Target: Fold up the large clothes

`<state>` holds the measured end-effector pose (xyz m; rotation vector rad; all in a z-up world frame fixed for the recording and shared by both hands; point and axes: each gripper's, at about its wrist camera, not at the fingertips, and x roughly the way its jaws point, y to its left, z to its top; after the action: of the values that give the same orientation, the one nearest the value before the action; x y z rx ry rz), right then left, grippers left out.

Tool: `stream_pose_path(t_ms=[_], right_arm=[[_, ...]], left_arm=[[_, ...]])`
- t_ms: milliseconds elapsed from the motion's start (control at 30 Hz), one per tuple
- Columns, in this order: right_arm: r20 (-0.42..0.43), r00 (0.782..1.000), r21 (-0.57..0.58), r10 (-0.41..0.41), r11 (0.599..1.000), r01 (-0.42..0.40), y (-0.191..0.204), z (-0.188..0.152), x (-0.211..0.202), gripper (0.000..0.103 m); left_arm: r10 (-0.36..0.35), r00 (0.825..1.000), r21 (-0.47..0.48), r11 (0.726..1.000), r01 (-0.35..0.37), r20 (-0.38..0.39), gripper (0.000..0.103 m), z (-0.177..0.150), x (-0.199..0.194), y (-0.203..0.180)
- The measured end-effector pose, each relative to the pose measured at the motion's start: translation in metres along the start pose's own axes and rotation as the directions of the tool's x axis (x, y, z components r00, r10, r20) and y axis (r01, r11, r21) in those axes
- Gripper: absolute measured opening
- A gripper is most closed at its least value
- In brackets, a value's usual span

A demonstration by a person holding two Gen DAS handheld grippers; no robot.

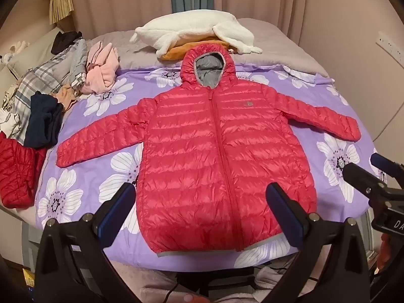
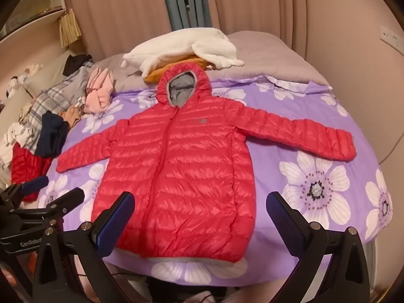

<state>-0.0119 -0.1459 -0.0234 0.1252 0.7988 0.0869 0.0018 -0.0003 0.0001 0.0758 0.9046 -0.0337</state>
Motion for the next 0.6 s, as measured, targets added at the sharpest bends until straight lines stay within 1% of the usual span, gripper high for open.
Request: stream_pose_path(t_ms=[67,100,133,233,300,400,600], right_arm=[[0.001,1.000,0.001,0.000,1.000,0.000,-0.001,0.001,0.001,0.103],[0.001,1.000,0.003,0.002,1.000,-0.002,-0.001,0.002,0.001,0.103],[0.002,1.000,0.006,0.002,1.000,-0.002,-0.001,0.002,0.001,0.103],[-0.002,1.000,0.008,0.002,1.000,-0.002,-0.001,0.004,0.004,0.103],[-0.003,1.000,0.011,0.004,1.000,-0.004,-0.004,0.006,0.007,0.103],[-0.001,1.000,0.010,0.005,1.000,-0.005,0.000,0.004,0.008,0.103],[-0.009,1.000,0.013,0.006,1.000,-0.005,0.001,0.006,0.009,0.103]], left_arm=[[0.004,1.000,-0.013,1.000,-0.004,-0.006,0.103,0.001,0.002,-0.001],[-0.004,1.000,-0.012,1.000,0.004,-0.016,0.103,0.011,0.005,-0.003],[-0.010,1.000,-0.019,1.000,0.010,-0.002,0.103,0.009,0.003,-0.002],[-0.021,1.000,-0.029,0.999,0.021,-0.006,0.103,0.011,0.007,-0.004],[-0.038,0.999,-0.039,0.999,0.038,0.007,0.103,0.007,0.006,0.008],[-0.027,1.000,-0.033,0.999,0.027,0.010,0.103,0.006,0.007,0.010],[-0.028,1.000,-0.033,0.999,0.028,0.003,0.103,0.007,0.010,0.011]])
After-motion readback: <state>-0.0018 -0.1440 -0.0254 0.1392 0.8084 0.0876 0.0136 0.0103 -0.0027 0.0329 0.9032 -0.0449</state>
